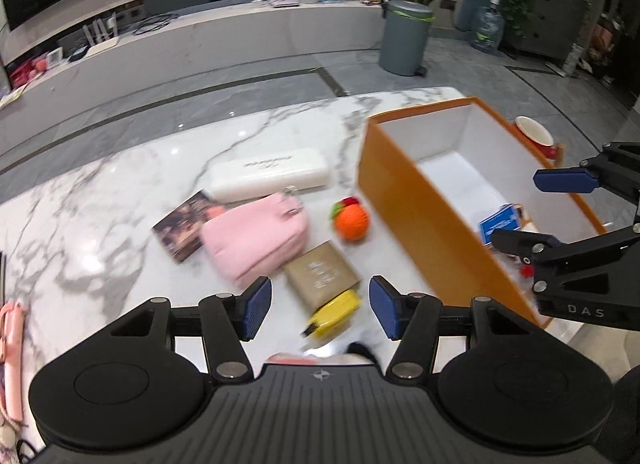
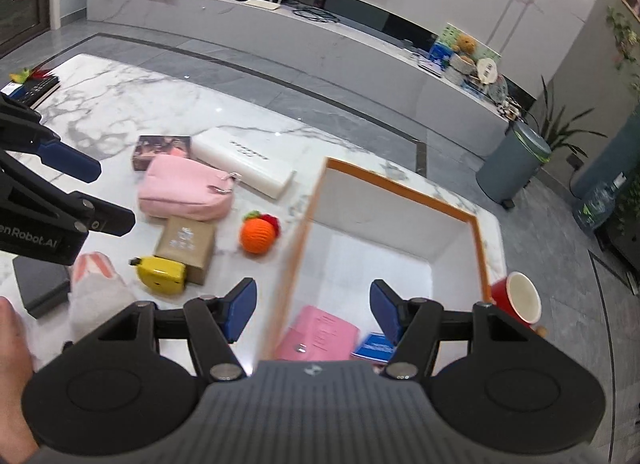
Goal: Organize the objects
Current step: 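Move both open tools back toward the remaining items on the table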
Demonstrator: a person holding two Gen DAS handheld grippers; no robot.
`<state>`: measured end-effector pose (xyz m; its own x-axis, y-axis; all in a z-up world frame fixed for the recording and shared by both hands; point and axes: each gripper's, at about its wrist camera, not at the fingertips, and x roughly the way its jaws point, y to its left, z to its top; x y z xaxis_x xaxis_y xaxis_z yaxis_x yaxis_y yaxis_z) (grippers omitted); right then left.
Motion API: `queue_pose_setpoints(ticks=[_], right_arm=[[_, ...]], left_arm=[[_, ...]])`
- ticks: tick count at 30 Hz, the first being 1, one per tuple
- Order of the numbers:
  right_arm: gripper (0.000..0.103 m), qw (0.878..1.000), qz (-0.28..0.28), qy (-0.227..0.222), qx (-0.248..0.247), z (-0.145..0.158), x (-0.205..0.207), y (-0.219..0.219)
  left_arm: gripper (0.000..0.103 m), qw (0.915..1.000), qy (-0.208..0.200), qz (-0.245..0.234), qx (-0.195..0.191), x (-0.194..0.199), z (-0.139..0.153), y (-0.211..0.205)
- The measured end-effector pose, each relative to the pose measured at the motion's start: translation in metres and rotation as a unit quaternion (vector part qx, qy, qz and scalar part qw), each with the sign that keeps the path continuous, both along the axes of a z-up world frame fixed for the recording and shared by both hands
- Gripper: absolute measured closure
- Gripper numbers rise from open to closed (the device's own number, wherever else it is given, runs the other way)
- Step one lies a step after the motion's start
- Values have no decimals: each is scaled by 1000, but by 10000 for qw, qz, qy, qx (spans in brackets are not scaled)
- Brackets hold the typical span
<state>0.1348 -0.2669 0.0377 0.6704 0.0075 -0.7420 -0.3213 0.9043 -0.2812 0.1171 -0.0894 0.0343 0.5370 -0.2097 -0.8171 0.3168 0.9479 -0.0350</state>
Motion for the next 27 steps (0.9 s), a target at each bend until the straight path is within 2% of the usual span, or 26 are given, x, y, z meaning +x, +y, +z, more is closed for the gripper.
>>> queue_pose_setpoints(ticks=[8,18,27], right_arm=[[39,9997,212,111,-100,-13,3,43],[39,9989,348,277,-171,-43,19,82],[38,9990,272,366,5,-70,44,107]], left_arm=[[36,9998,95,179,34,-6,-14,45],[36,9985,404,357,83,-16,-58,86],[32,9992,217,335,-18,8,-71,97]])
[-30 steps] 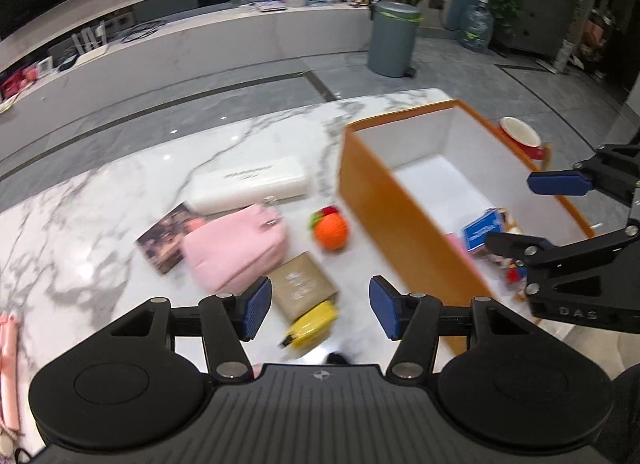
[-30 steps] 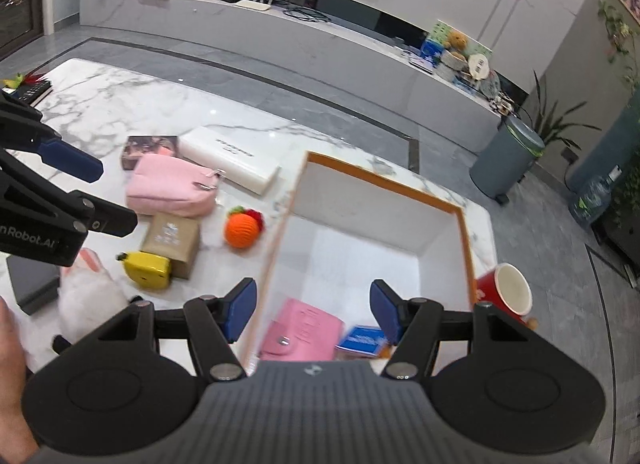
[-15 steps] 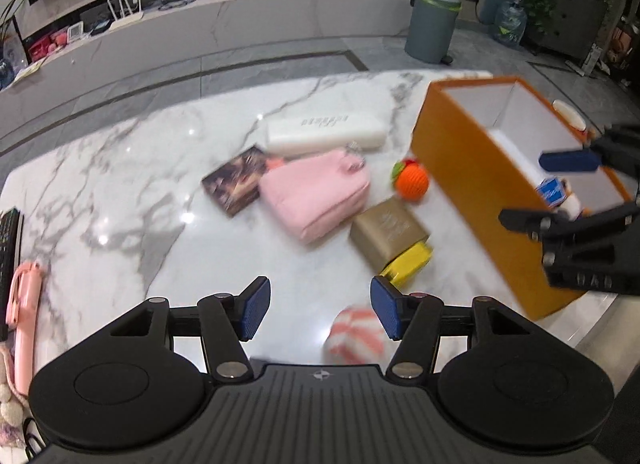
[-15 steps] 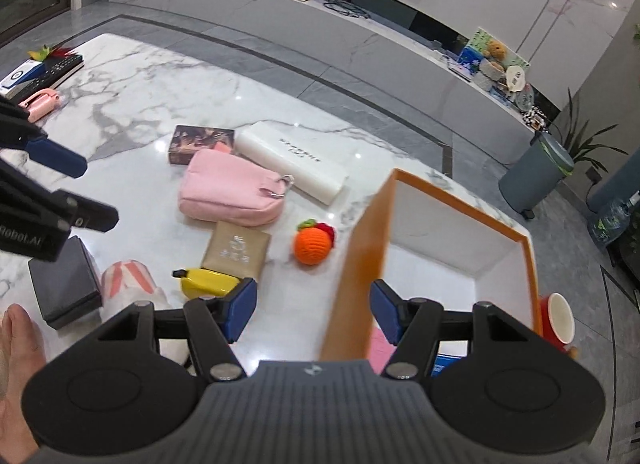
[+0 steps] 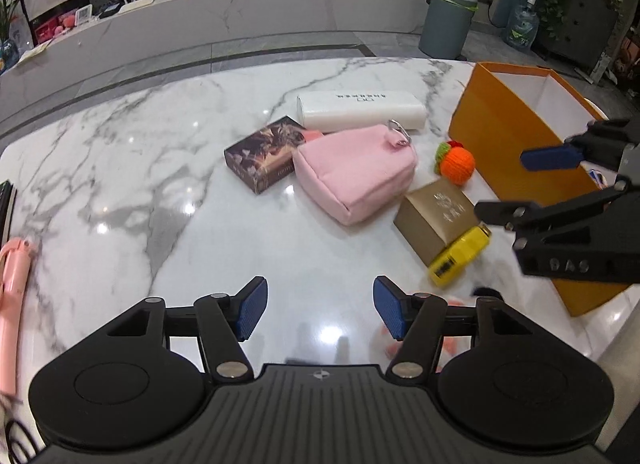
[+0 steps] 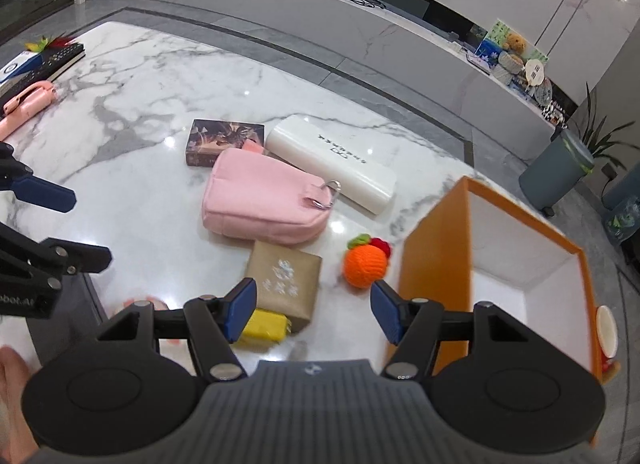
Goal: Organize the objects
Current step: 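Move both open tools back toward the remaining items on the table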
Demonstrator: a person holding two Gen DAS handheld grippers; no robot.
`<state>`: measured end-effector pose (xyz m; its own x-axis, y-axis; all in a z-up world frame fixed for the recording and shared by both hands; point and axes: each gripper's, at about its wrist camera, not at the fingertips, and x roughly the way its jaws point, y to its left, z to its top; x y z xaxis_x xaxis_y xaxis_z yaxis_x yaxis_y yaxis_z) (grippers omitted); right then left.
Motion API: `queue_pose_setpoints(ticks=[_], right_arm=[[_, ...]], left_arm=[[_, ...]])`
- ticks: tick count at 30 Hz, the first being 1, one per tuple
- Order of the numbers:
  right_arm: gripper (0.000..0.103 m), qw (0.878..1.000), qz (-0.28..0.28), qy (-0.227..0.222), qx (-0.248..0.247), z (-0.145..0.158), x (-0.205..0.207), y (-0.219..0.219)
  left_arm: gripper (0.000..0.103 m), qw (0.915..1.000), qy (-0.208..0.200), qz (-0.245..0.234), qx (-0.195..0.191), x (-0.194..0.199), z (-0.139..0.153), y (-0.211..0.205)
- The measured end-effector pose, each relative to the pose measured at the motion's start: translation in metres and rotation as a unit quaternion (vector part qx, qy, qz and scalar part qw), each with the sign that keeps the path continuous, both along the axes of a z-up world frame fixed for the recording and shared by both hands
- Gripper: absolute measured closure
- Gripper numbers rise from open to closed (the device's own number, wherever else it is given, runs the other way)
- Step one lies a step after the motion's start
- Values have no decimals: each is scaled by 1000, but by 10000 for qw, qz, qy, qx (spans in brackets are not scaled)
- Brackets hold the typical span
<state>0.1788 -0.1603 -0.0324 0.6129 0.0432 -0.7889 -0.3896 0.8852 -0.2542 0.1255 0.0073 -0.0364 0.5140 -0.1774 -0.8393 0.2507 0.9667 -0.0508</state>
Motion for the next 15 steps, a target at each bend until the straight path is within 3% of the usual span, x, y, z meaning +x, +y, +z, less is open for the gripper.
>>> queue_pose_setpoints(ticks=[6,15], right_arm=[[37,9992,-155,155,320,-23,18,7],[31,9983,-206,176,525,-49,33,6]], left_arm=[[31,9999,-106,28,64,27,-11,9],[29,9980,-427,-376,278,69,-26,15]])
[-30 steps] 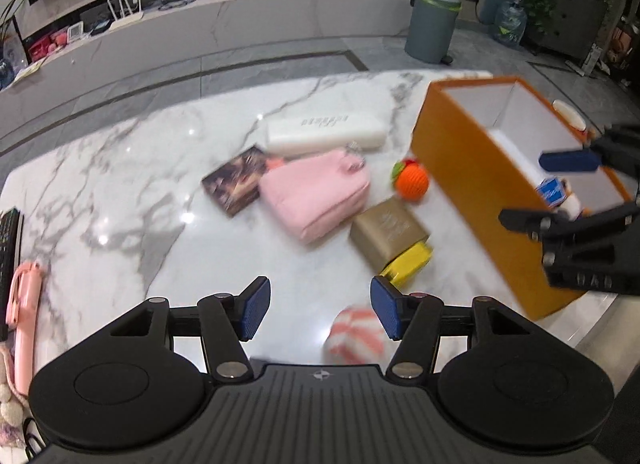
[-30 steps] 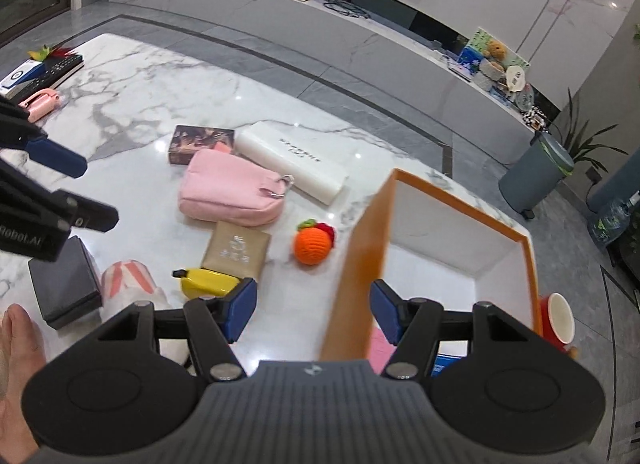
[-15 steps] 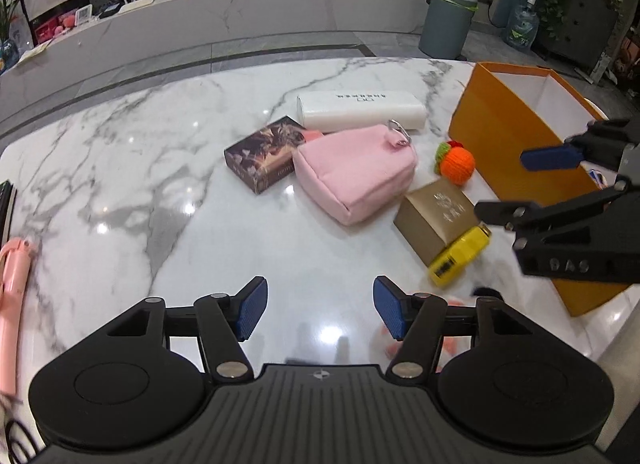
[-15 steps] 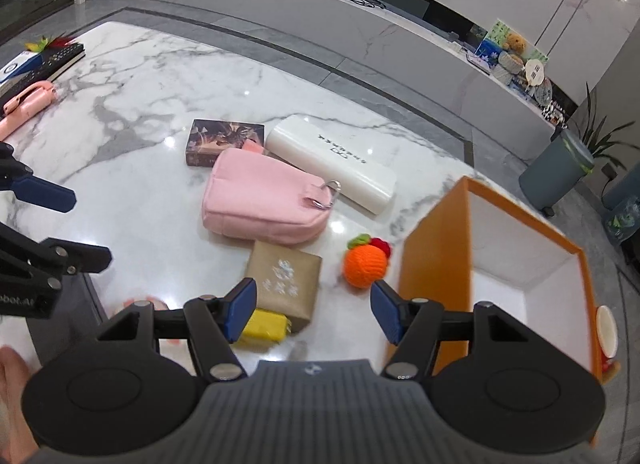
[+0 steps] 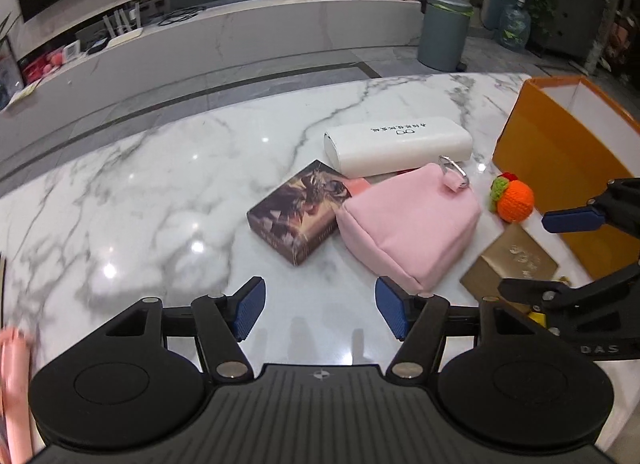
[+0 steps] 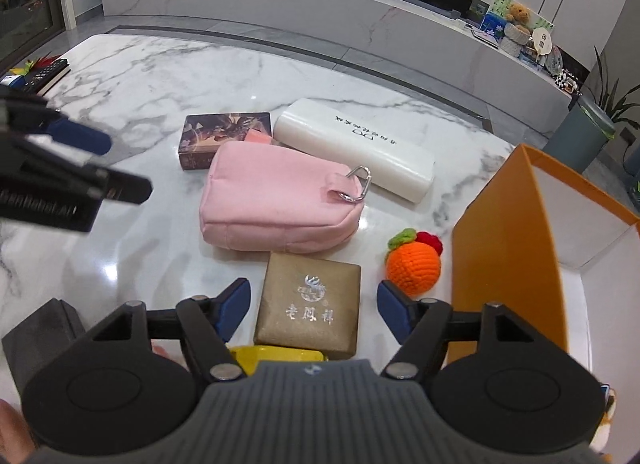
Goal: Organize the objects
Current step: 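Move both open tools back toward the remaining items on the table, then grasp the picture card box with the left tool while the right tool grasps the gold box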
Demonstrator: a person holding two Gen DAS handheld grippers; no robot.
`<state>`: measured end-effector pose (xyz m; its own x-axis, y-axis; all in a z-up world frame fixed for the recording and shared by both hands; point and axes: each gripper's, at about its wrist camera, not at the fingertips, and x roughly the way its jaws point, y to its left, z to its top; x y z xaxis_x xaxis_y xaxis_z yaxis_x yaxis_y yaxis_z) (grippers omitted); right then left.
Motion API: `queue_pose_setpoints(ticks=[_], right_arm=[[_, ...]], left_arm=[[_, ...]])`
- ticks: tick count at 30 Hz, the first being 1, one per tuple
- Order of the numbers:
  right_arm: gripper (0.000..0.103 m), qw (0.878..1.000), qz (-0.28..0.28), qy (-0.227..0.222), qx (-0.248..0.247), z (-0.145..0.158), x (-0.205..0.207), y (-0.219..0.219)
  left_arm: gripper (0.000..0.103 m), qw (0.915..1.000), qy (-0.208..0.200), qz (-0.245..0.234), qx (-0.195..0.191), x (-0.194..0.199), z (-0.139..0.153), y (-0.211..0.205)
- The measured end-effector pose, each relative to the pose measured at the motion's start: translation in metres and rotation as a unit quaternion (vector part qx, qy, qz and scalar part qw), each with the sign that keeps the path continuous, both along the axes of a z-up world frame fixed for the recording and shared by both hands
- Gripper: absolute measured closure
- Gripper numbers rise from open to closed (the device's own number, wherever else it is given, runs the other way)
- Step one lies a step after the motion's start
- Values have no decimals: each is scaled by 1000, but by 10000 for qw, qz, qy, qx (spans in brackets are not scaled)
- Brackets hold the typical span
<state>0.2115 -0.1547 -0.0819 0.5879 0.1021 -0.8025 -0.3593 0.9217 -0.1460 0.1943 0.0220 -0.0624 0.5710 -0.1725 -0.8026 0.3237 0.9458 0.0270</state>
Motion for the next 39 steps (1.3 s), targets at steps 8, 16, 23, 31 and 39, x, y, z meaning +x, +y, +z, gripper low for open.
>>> queue_pose_setpoints(ticks=[8,16,23,31,39], right_arm=[[31,9997,-14,107,205,-17,14,-3],[31,9989,-33,267,389,-36,26,-4],[27,9977,-37,326,588,-44,32,-12],[27,9976,-10,286,634,-44,27,-19],[42,9977,19,231,631,-42,22,-24]], left_arm=[[29,9976,-228,-516,411,30,-16,-4],[29,9807,-499,-1458,1203,52,-38,-16],[21,9757,-556,-1787,1138,67,-49,-17],[16,9795,-508,-1785,782,81,-50,-20],[24,9918,-181,-1139,554,79,-49,-18]])
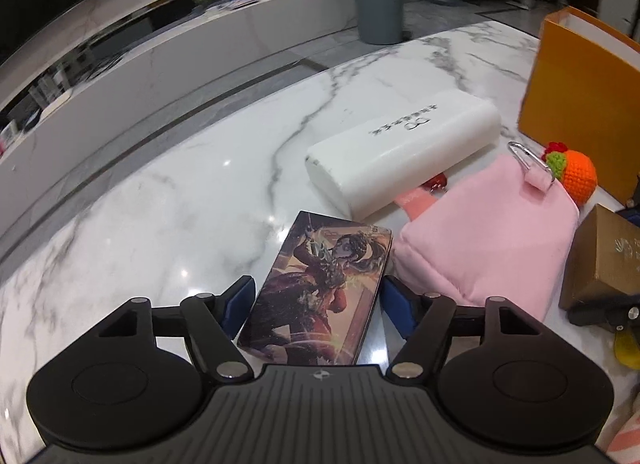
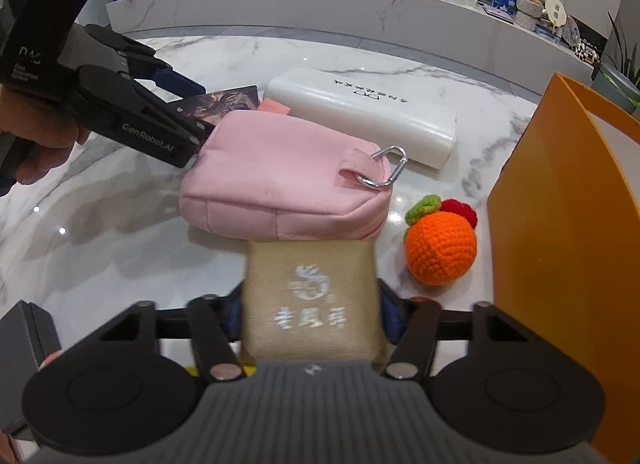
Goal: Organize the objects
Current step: 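Grasp the picture card box with the left tool while the right tool grasps the gold box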
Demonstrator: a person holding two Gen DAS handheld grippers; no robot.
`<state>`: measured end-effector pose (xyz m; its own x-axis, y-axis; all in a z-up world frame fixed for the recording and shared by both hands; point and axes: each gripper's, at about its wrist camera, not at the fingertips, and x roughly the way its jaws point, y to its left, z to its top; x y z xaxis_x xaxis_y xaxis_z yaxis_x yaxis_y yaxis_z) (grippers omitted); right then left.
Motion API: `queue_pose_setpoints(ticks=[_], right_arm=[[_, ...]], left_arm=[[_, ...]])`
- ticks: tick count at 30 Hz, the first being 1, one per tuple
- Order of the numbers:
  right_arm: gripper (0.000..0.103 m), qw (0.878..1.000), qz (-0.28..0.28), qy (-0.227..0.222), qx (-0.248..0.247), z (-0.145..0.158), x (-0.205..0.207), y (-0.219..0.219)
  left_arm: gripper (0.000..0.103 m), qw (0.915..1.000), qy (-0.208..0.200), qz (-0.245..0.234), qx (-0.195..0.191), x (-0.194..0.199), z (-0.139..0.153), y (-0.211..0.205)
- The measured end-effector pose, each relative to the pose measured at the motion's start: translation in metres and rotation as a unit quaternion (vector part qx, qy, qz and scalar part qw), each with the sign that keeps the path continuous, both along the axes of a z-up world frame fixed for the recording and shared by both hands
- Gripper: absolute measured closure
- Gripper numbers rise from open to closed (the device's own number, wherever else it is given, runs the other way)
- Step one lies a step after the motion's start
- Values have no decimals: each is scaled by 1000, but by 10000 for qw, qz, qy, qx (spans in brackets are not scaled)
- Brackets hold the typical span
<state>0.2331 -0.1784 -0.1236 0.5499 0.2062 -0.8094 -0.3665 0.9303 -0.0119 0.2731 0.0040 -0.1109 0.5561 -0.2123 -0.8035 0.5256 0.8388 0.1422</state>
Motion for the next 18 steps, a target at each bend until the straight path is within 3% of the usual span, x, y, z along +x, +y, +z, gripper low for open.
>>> queue_pose_setpoints(ticks=[7,14,18], right_arm=[[42,10000,29,-7,-13,-1,-3,-3],[42,9999,116,44,-73,0,-4,-3],[42,9998,163,95,-104,0,-4,-2]], left_arm=[[29,9955,290,892,91,-29,4,9],[29,9932,469,1063,-33,-60,4,14],[10,9931,496,1051,-143,-59,1,16]])
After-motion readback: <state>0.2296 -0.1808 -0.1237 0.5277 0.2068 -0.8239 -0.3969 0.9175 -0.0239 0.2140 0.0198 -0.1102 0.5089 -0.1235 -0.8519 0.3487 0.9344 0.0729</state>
